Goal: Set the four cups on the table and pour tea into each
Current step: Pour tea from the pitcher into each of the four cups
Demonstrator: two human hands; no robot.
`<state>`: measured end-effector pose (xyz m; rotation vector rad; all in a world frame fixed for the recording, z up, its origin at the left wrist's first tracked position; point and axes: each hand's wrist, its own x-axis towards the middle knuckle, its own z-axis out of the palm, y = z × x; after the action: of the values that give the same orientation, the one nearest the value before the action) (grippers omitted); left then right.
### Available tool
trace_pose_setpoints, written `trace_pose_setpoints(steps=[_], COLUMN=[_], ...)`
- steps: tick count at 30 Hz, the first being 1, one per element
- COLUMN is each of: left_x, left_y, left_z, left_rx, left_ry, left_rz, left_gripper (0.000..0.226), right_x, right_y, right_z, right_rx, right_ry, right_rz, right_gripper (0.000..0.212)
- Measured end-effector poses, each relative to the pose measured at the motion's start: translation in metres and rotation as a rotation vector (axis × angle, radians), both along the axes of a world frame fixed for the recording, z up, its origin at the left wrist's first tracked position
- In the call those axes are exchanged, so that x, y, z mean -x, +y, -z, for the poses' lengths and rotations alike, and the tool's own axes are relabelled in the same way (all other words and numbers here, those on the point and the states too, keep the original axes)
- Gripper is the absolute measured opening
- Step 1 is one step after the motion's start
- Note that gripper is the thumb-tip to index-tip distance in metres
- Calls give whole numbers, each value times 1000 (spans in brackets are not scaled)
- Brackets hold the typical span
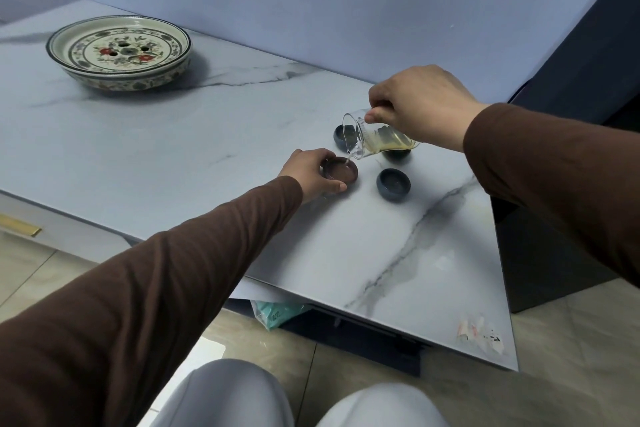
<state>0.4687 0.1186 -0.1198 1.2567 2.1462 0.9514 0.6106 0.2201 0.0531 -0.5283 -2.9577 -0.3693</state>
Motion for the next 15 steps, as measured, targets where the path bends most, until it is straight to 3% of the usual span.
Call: trace_pose_setpoints(steps=[8, 15], left_x=[0, -2], left_y=[0, 0], left_z=[0, -3], left_rx=[13, 47], left_ry=[-3, 26], left_rz=[-8, -5], left_gripper=[64, 69], right_x=[-7, -38], right_y=[6, 26], right_z=[4, 28], right_rx=[65, 448], right_ry=[53, 256], right_rz=[38, 286], right_gripper=[28, 27])
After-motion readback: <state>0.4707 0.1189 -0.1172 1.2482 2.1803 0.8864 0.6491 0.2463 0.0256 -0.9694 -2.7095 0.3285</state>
